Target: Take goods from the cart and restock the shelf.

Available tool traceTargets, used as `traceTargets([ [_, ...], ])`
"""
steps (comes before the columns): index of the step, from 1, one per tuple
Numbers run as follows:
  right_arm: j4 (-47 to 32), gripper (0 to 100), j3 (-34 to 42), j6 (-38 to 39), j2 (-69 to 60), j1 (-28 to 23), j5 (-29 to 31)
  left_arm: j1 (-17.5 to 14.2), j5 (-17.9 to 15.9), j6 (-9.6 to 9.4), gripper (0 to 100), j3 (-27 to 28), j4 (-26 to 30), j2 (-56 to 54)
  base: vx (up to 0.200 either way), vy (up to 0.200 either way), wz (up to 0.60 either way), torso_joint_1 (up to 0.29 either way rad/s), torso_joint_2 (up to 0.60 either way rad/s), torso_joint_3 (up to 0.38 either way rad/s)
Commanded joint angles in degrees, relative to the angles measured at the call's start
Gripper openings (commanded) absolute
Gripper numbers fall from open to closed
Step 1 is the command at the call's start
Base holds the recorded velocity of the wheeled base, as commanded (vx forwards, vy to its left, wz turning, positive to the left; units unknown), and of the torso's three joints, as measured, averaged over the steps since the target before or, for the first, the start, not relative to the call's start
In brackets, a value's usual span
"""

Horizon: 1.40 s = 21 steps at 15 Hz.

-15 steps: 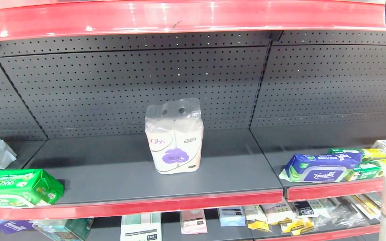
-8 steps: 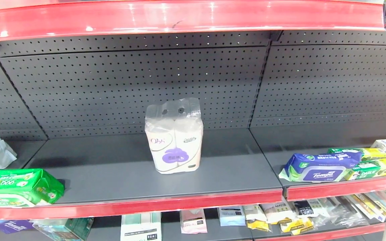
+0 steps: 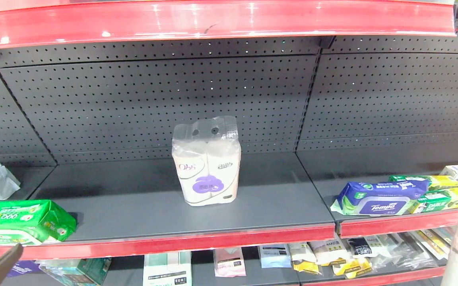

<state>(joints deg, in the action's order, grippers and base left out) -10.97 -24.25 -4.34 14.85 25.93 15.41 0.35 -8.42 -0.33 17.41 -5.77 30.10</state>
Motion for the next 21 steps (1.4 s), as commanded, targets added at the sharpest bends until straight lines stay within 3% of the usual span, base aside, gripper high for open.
traceTargets([
  [1,5.1,0,0.0,0.7,8.3,-1.1,0.5,0.0,-1.8,-1.60,100,-0.4,-0.1,7.1,0.000,0.000,0.00,0.000,0.00,0.000],
  [4,8.5,0,0.0,1.3,12.2,-2.4,0.5,0.1,-4.0,-2.66,100,-0.2,-0.2,10.3,0.000,0.000,0.00,0.000,0.00,0.000],
  [5,8.5,0,0.0,1.3,12.9,-3.7,0.8,0.1,-6.9,-5.30,100,-0.4,-0.2,13.1,0.000,0.000,0.00,0.000,0.00,0.000],
  [7,8.5,0,0.1,1.3,13.0,-6.8,0.8,0.1,-9.3,-8.81,100,0.4,-1.4,19.6,0.000,0.000,0.00,0.000,0.00,0.000],
  [11,8.4,0,-0.5,0.8,13.0,-7.3,1.0,0.0,-7.1,-14.79,100,2.5,-20.1,39.8,0.000,0.000,0.00,0.000,0.00,0.000],
  [12,8.2,0,-0.8,0.8,13.0,-7.3,1.1,0.0,-7.8,-14.88,100,4.8,-21.9,44.5,0.000,0.000,0.00,0.000,0.00,0.000],
  [13,8.2,0,-0.8,0.8,13.0,-7.3,1.2,0.0,-9.5,-14.88,100,6.8,-22.6,47.5,0.000,0.000,0.00,0.000,0.00,0.000],
  [15,7.9,0,-1.1,0.7,13.0,-7.6,1.7,0.0,-20.3,-16.02,100,12.7,-23.1,55.3,0.000,0.000,0.00,0.000,0.00,0.000],
  [16,7.8,0,-1.2,0.5,13.2,-7.6,1.7,0.0,-25.3,-18.13,100,15.4,-23.1,60.3,0.000,0.000,0.00,0.000,0.00,0.000],
  [18,7.9,0,-1.4,-0.9,13.7,-7.6,1.7,-0.1,-30.8,-20.85,100,19.9,-23.1,67.1,0.000,0.000,0.00,0.000,0.00,0.000],
  [21,7.8,0,-2.7,-1.7,14.7,-7.7,2.1,0.0,-34.6,-24.37,100,26.4,-23.4,76.4,0.000,0.000,0.00,0.000,0.00,0.000],
])
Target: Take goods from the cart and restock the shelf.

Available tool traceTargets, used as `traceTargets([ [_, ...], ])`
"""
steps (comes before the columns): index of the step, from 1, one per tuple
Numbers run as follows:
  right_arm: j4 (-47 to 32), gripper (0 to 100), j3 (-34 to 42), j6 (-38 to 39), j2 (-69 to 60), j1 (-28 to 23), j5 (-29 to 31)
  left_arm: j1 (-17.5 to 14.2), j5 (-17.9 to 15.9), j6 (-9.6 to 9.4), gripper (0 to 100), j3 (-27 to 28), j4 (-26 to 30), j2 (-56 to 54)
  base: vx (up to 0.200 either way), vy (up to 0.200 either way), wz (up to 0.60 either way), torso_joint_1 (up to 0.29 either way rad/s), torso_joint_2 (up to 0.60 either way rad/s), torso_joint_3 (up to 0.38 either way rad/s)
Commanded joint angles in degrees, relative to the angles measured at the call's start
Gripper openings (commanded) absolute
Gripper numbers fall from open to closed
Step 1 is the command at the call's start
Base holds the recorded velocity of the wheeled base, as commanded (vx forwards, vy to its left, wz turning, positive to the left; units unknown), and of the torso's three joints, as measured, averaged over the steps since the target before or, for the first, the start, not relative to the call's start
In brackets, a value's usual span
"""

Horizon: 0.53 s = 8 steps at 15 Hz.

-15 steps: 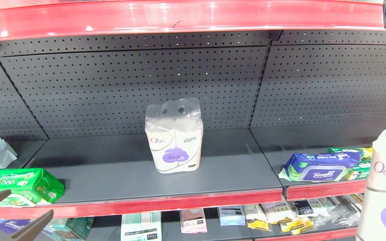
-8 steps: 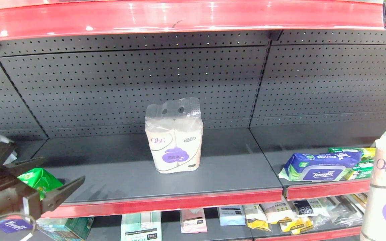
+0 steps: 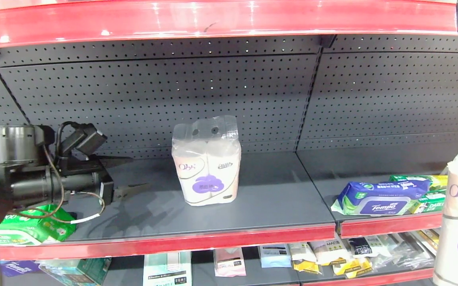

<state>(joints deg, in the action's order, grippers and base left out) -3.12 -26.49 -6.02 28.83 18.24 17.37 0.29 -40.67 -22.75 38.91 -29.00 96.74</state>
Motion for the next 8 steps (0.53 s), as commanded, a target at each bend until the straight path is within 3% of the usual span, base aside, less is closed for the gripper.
traceTargets([
  [1,0.0,0,-0.6,-0.1,0.6,-0.2,0.1,0.1,-5.7,-2.83,100,6.2,-2.1,12.3,0.000,0.000,0.00,0.000,0.00,0.000],
  [2,0.0,0,-0.6,-0.2,0.7,-0.2,0.1,0.8,-8.4,-3.88,100,6.5,-6.2,14.9,0.000,0.000,0.00,0.000,0.00,0.000],
  [3,0.0,0,-0.5,-0.2,0.7,-0.2,0.1,1.0,-8.8,-3.80,100,6.6,-7.4,15.5,0.000,0.000,0.00,0.000,0.00,0.000],
  [4,0.0,0,-0.5,-0.2,1.3,-0.3,0.1,1.4,-10.1,-3.44,100,7.3,-12.8,18.5,0.000,0.000,0.00,0.000,0.00,0.000],
  [6,0.0,0,-0.5,-0.2,1.6,-0.3,0.1,1.4,-12.4,-3.36,100,7.8,-13.4,19.4,0.000,0.000,0.00,0.000,0.00,0.000],
  [8,0.0,0,-0.3,-0.2,1.5,-0.6,0.1,2.5,-13.6,-1.25,100,9.7,-13.8,20.2,0.000,0.000,0.00,0.000,0.00,0.000],
])
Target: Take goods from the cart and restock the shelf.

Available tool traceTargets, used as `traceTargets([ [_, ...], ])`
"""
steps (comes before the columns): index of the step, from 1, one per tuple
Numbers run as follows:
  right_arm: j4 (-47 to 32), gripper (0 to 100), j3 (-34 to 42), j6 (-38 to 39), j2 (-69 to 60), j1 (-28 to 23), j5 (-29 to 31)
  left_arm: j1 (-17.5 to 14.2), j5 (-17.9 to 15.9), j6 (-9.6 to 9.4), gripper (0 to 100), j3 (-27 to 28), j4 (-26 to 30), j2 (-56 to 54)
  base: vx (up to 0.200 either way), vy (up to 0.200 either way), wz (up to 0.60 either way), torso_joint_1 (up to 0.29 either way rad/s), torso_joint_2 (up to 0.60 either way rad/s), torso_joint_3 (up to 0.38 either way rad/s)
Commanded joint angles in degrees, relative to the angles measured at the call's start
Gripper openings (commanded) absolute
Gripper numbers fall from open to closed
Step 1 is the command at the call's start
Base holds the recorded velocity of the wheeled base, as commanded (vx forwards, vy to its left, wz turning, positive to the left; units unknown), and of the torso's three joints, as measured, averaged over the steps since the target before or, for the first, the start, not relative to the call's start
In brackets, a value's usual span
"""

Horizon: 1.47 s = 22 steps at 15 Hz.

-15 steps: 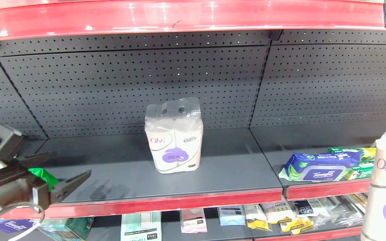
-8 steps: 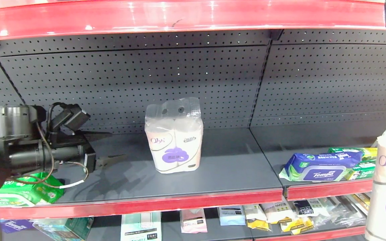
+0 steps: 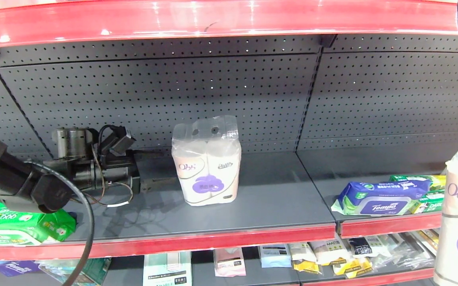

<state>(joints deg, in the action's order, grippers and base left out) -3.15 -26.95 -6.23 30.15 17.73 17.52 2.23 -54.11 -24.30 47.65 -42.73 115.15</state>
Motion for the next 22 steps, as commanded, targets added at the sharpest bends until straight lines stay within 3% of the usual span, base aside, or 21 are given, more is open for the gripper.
traceTargets([
  [1,0.0,0,0.3,0.0,0.2,-0.5,0.0,1.0,-0.6,0.74,100,2.6,-0.6,2.5,0.000,0.000,0.00,0.000,0.00,0.000],
  [5,0.0,0,0.3,0.0,0.0,-1.0,0.0,3.6,-1.0,3.29,100,5.5,-0.8,3.1,0.000,0.000,0.00,0.000,0.00,0.000],
  [12,0.0,0,0.2,0.0,0.1,-1.0,0.0,6.2,-0.8,3.47,100,11.5,-4.1,9.4,0.000,0.000,0.00,0.000,0.00,0.000],
  [16,0.0,0,0.1,0.0,0.1,-1.0,0.0,8.7,-0.6,6.45,100,13.0,-5.6,10.3,0.000,0.000,0.00,0.000,0.00,0.000],
  [22,0.0,0,0.1,0.0,0.1,-1.0,0.0,9.5,-0.1,6.63,100,14.8,-8.0,12.2,0.000,0.000,0.00,0.000,0.00,0.000],
])
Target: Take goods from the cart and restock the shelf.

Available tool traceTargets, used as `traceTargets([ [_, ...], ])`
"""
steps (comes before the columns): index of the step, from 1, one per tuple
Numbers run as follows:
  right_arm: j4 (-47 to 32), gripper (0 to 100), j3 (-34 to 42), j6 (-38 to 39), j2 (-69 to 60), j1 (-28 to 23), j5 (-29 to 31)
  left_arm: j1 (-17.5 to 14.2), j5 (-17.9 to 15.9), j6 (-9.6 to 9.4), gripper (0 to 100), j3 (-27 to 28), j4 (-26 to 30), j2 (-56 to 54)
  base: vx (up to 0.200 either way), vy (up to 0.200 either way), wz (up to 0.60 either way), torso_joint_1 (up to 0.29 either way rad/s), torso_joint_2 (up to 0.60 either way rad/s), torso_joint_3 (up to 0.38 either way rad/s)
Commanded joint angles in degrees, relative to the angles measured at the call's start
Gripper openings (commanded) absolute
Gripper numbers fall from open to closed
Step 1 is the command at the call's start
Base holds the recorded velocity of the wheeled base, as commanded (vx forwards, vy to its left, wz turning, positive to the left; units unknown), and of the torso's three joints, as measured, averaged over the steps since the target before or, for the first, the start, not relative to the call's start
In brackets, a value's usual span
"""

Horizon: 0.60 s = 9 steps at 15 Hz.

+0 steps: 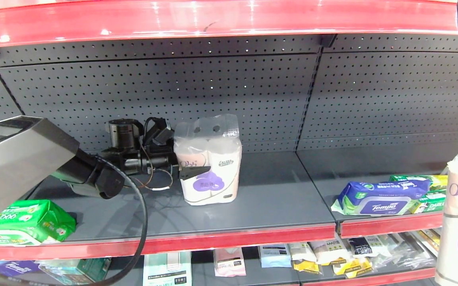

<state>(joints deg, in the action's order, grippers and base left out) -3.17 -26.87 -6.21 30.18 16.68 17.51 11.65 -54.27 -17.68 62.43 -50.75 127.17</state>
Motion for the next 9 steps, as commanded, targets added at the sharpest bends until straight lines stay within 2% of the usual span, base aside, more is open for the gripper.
traceTargets([
  [1,0.0,0,0.0,0.0,0.1,0.0,0.0,0.1,0.0,0.01,100,0.0,0.0,0.2,0.000,0.000,0.00,0.000,0.00,0.000],
  [5,0.0,0,0.1,0.0,0.1,0.0,0.0,0.5,0.1,0.01,100,0.0,0.0,0.2,0.000,0.000,0.00,0.000,0.00,0.000],
  [6,0.0,0,0.1,0.0,0.1,0.0,0.0,0.6,0.1,0.01,0,0.1,-0.1,0.4,0.000,0.000,0.00,0.000,0.00,0.000],
  [9,0.0,0,0.0,0.0,0.2,0.0,0.0,0.8,-0.4,0.36,0,-0.8,-0.1,0.4,0.000,0.000,0.00,0.000,0.00,0.000],
])
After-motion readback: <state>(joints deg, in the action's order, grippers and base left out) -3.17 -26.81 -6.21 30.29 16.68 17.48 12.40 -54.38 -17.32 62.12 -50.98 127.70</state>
